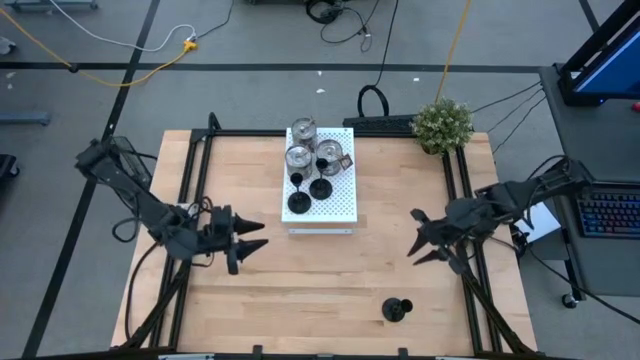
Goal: Pick & Place candle stick holders
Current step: Put the black candle holder on the shelf
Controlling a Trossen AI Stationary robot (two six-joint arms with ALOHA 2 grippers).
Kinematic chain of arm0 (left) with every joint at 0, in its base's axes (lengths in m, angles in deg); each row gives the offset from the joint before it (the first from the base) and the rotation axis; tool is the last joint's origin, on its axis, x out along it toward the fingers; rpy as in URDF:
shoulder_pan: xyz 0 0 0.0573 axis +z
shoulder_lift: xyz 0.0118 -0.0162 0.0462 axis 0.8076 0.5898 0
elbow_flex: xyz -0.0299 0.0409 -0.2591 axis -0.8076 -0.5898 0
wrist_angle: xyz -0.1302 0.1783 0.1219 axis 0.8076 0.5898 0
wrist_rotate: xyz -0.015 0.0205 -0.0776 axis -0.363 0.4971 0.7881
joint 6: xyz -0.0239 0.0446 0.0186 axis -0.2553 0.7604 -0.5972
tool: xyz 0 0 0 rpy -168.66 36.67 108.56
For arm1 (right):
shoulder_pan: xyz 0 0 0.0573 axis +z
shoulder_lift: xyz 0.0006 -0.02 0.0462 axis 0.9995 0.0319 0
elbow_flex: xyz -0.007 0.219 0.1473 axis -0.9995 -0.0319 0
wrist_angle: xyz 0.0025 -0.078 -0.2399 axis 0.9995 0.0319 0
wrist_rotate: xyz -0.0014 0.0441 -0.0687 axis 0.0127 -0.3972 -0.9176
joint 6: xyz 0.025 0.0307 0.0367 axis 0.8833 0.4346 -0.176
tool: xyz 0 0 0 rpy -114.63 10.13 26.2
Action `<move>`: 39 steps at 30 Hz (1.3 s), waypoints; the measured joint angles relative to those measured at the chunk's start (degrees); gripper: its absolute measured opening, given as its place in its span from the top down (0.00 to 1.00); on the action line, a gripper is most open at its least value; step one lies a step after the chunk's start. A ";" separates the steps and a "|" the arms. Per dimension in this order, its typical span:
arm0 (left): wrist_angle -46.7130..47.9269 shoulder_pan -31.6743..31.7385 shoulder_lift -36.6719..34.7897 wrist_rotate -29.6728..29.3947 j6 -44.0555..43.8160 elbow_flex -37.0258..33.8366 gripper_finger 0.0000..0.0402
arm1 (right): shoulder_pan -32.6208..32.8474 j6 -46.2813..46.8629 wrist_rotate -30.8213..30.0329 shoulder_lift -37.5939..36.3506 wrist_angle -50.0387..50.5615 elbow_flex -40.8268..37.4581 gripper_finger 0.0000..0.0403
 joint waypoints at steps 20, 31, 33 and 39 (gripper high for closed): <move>-14.28 -0.18 -2.52 -0.20 0.04 -9.23 0.38 | 28.06 23.74 -18.46 0.17 -20.71 -21.12 0.68; -15.38 -0.18 -2.51 0.02 -1.08 -9.23 0.38 | 28.58 19.25 -23.21 5.81 -37.07 -26.34 0.55; -15.34 -0.18 -2.51 0.71 -1.86 -9.23 0.38 | 28.58 18.24 -23.14 8.37 -38.90 -26.36 0.53; -15.33 -0.17 -2.49 1.00 -2.37 -9.23 0.38 | 28.53 16.07 -20.87 17.23 -48.35 -26.38 0.49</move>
